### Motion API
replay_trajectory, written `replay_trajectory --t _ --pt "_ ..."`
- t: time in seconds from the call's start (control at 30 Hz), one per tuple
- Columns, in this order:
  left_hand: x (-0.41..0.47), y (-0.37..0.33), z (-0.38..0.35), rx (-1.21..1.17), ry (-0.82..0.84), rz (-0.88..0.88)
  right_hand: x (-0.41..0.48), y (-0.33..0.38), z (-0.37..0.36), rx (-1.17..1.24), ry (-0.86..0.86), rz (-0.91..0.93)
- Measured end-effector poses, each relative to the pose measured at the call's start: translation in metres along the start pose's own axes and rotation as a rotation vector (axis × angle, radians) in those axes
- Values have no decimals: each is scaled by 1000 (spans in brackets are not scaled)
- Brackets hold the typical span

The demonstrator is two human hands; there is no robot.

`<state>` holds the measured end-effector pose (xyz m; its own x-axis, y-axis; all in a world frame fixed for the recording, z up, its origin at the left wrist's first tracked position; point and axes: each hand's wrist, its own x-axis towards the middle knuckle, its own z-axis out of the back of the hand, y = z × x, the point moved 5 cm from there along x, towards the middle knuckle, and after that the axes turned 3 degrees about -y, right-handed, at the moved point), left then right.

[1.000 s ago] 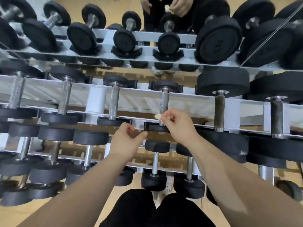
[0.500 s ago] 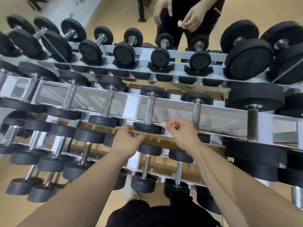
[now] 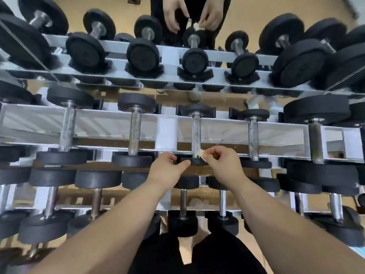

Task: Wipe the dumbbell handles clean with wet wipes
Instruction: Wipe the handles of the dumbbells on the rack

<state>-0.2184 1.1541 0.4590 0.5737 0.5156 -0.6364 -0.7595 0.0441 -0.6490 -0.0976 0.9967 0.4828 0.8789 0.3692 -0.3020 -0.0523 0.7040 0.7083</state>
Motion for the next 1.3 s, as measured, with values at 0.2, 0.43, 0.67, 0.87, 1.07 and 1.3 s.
replay_trajectory --t 0.2,0.43,0.67,0.87,1.07,1.3 --pt "28 -2 -22 38 6 22 72 24 -16 -33 -18 160" --pt "28 4 -37 -132 -28 61 111 25 -22 -257 50 385" --pt "25 13 -38 -169 -129 108 87 4 -20 -302 332 622" --pt "14 9 -48 -236 -186 135 124 27 -19 -320 153 579" --pt "13 3 -54 -207 -203 161 89 13 -14 -399 295 662" --pt "8 -3 -66 -272 -234 188 106 26 -8 -439 277 694"
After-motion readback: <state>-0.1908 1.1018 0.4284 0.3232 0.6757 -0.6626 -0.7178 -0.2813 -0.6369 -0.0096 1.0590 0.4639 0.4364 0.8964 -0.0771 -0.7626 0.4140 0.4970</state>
